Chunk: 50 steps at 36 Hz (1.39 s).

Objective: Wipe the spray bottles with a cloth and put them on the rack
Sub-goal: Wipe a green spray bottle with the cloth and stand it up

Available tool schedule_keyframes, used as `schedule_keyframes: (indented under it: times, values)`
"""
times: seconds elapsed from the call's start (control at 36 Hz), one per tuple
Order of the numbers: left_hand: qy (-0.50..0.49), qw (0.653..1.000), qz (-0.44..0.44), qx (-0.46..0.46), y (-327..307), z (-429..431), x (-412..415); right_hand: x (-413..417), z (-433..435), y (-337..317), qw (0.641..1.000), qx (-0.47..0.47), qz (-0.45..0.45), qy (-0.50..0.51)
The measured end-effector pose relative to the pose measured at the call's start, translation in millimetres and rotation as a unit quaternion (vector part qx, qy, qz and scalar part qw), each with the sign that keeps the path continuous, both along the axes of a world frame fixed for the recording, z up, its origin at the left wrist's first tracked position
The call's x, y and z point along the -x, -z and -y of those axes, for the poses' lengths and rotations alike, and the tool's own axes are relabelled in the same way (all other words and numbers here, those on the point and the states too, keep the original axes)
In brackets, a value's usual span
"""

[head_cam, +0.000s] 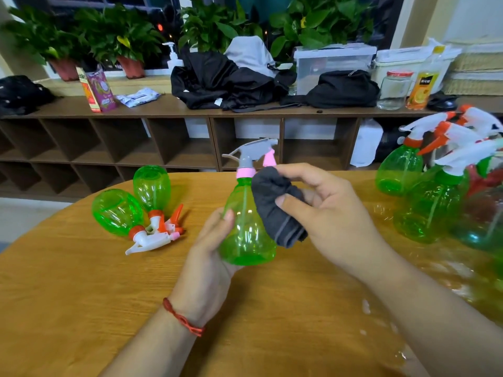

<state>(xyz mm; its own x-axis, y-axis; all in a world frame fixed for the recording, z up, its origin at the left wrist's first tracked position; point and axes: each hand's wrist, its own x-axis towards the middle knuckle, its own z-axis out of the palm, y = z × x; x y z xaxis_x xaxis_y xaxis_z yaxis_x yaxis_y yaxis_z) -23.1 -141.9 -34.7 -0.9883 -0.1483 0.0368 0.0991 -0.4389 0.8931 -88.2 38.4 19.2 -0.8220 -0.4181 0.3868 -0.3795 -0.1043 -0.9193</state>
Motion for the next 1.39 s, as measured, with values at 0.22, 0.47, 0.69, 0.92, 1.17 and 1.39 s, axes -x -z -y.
schedule_keyframes:
  times: [0.22,0.47,0.69,0.92,1.17,1.39]
  values:
    - [0.01,0.999,-0.018,0.024,-4.5,-21.8,-9.8,2.8,-4.6,3.9,0.884,-0.173,-0.38,0.212]
    - [-0.068,0.997,-0.041,0.0,-4.1,-7.1,-3.7,-7.0,3.4,16.3,0.908,-0.154,-0.376,0.107]
    - [-0.059,0.997,-0.046,-0.004,-9.6,7.0,-1.3,-10.6,10.9,23.4,0.915,-0.127,-0.37,0.1]
    - [0.035,0.999,-0.006,0.022,-6.2,-20.1,-10.9,0.8,1.4,16.3,0.914,-0.119,-0.327,0.208]
    - [-0.068,0.998,-0.008,-0.005,-1.3,4.1,3.5,-12.5,14.0,34.7,0.892,-0.149,-0.41,0.116]
    - [-0.009,1.0,-0.019,-0.008,-0.3,-2.0,-0.7,-4.1,6.2,29.6,0.886,-0.149,-0.412,0.149]
